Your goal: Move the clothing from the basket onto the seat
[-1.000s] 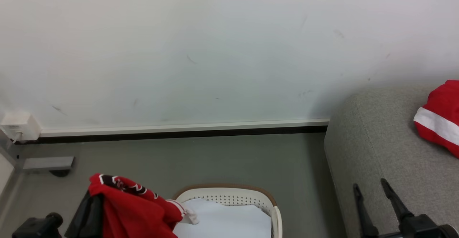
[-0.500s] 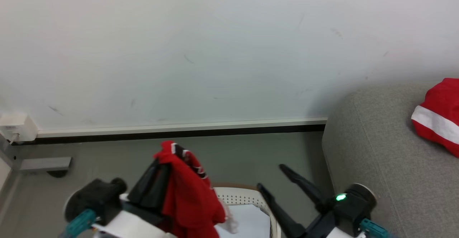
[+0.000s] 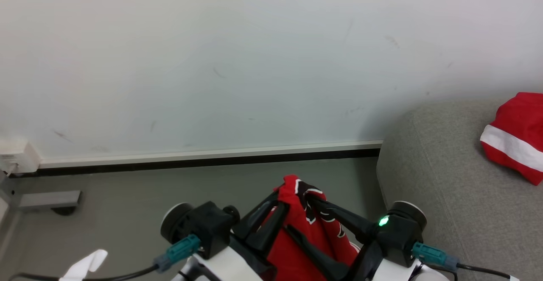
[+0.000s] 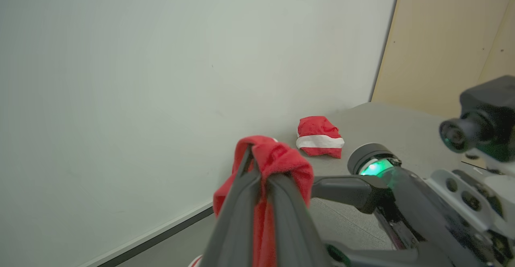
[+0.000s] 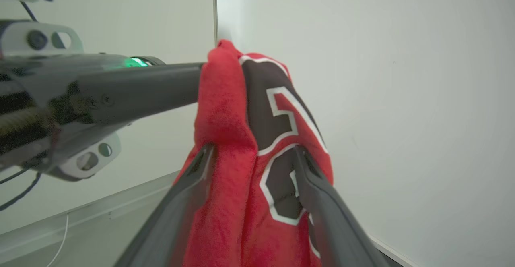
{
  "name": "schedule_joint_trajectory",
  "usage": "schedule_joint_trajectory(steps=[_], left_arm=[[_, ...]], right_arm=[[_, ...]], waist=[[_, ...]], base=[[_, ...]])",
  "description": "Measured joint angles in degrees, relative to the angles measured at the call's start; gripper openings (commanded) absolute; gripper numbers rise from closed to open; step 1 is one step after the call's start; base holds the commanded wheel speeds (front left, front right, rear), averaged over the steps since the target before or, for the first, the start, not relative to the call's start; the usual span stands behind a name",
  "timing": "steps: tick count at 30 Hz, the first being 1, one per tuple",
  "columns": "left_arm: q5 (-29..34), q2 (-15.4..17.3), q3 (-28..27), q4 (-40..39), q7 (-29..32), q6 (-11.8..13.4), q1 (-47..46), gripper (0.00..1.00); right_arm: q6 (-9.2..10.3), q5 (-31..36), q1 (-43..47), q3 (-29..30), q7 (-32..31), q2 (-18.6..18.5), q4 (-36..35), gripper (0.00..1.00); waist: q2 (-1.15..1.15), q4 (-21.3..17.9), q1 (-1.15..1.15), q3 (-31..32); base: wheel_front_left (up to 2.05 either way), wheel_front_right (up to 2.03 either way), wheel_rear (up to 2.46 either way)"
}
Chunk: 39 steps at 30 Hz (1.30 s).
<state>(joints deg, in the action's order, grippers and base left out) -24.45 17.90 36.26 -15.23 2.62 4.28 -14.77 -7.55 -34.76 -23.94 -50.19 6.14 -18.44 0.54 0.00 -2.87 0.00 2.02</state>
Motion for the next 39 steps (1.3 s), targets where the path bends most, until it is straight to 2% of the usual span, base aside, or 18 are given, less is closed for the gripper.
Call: schedule_joint_trajectory(steps=[7, 16, 17, 18, 19, 25, 26, 28, 29, 30, 31, 39], left_arm=[[-0.2, -1.0, 1.8, -0.6, 0.9, -0.8, -0.4, 0.0], [-1.9, -1.6, 4.6, -3.4, 2.4, -3.0, -0.3, 0.0], [-2.1, -1.7, 4.7, -3.5, 2.4, -3.0, -0.3, 0.0], [-2.3, -1.7, 4.9, -3.5, 2.5, -3.2, -0.3, 0.0], [-2.4, -1.7, 5.2, -3.5, 2.7, -3.3, -0.3, 0.0], [-2.9, -2.4, 5.6, -3.5, 2.8, -3.3, -0.3, 0.0], [-2.9, -2.4, 5.5, -3.4, 2.6, -3.2, -0.3, 0.05], [-2.9, -2.3, 5.1, -3.3, 2.3, -2.9, -0.3, 0.41], [-2.8, -2.2, 4.9, -3.1, 2.0, -2.6, -0.3, 0.52], [-2.5, -2.1, 4.7, -2.8, 1.7, -2.4, -0.3, 0.94], [-2.3, -1.9, 4.4, -2.4, 1.3, -2.2, -0.3, 1.0], [-0.4, -0.9, 4.7, 2.1, -1.7, -1.9, 0.0, 1.0]], right_arm=[[-0.01, 0.1, -0.5, 1.2, 0.0, -0.8, 1.9, 1.0], [0.0, -1.0, -0.2, 0.5, -0.8, 0.5, 3.5, 1.0], [-0.01, -1.5, -0.2, 0.3, -1.0, 0.5, 3.6, 0.88], [0.0, -2.1, -0.2, 0.2, -1.0, 0.6, 3.7, 0.35], [0.0, -2.6, -0.3, 0.0, -1.0, 0.6, 3.9, 0.02], [-0.01, -3.3, -0.6, 0.1, 0.1, 0.6, 5.0, 0.0], [-0.01, -3.6, -0.6, 0.2, 0.5, 0.6, 5.1, 0.0], [0.0, -3.7, -0.6, 0.5, 1.0, 0.6, 5.3, 0.0], [0.0, -3.7, -0.6, 0.8, 1.1, 0.5, 5.3, 0.0], [0.0, -3.7, -0.6, 1.0, 1.3, 0.3, 5.4, 0.0], [0.0, -3.7, -0.5, 1.4, 1.5, 0.3, 5.5, 0.0], [0.0, -4.1, 0.7, 5.7, 1.8, -1.9, 5.1, 0.0]], waist=[[0.0, -0.9, 0.0, 0.5], [0.0, -1.4, 0.0, 0.9], [0.0, -1.4, 0.0, 0.9], [0.0, -1.4, 0.0, 0.9], [0.0, -1.4, 0.0, 0.9], [0.0, -1.3, 0.0, 0.5], [0.0, -1.2, 0.0, 0.4], [0.0, -1.2, 0.0, 0.2], [0.0, -1.3, 0.0, 0.0], [0.0, -1.3, 0.0, -0.1], [0.0, -1.4, 0.0, -0.2], [0.0, -3.8, 0.0, -1.6]], base=[[0.0, 0.0, 0.0], [0.0, 0.0, 0.0], [0.0, 0.0, 0.0], [0.0, 0.0, 0.0], [0.0, 0.0, 0.0], [0.0, 0.0, 0.0], [0.0, 0.0, 0.0], [0.0, 0.0, 0.0], [0.0, 0.0, 0.0], [0.0, 0.0, 0.0], [0.0, 0.0, 0.0], [0.0, 0.0, 0.0]])
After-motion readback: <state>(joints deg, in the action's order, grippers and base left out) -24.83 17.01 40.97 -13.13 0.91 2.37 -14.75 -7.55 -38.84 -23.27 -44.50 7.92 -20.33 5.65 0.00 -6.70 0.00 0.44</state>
